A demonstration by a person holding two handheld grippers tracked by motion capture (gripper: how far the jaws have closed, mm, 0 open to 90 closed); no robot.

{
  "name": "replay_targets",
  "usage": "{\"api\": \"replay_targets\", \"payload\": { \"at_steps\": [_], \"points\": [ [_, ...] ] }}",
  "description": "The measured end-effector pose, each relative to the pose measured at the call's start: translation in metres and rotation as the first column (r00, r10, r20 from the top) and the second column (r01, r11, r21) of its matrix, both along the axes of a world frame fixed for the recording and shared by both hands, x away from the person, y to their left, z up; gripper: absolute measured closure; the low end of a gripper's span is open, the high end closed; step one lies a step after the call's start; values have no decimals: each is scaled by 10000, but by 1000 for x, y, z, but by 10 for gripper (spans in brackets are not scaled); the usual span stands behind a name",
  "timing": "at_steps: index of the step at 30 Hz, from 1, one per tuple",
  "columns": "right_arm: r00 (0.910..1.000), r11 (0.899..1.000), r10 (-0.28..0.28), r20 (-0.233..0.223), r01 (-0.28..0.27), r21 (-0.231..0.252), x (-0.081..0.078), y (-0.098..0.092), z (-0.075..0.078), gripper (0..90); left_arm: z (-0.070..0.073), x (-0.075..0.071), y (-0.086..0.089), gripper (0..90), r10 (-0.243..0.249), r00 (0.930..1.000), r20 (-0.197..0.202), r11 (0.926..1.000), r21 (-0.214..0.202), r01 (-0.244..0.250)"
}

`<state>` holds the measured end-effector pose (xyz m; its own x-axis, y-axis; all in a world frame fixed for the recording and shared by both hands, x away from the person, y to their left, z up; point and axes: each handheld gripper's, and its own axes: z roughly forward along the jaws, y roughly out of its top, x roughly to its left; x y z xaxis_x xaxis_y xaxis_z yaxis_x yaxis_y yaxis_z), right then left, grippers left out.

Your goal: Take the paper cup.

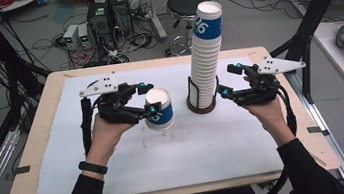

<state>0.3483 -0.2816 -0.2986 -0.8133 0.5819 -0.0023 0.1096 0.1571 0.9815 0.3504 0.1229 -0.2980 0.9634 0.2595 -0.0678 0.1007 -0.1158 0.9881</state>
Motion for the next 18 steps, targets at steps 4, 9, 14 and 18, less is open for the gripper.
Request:
{"api": "replay_targets", "payload": {
  "at_steps": [4,9,14,18],
  "points": [
    [9999,9999,79,-89,-80,-87,-2,1,-5,171,-4,0,1,314,-16,10000,-40,10000,25,17],
    [9998,9998,103,-189,-107,-183,-5,1,-11,171,-10,-1,3,314,50,9999,-107,10000,-19,-50],
    [9995,9997,50,-307,-58,-251,-7,0,-19,171,-12,-1,7,314,58,9999,-106,10000,-62,-58],
    [9988,9995,163,-469,-175,-273,-6,0,-20,171,-14,0,12,313,117,9998,-137,9998,-134,-119]
  ]
}}
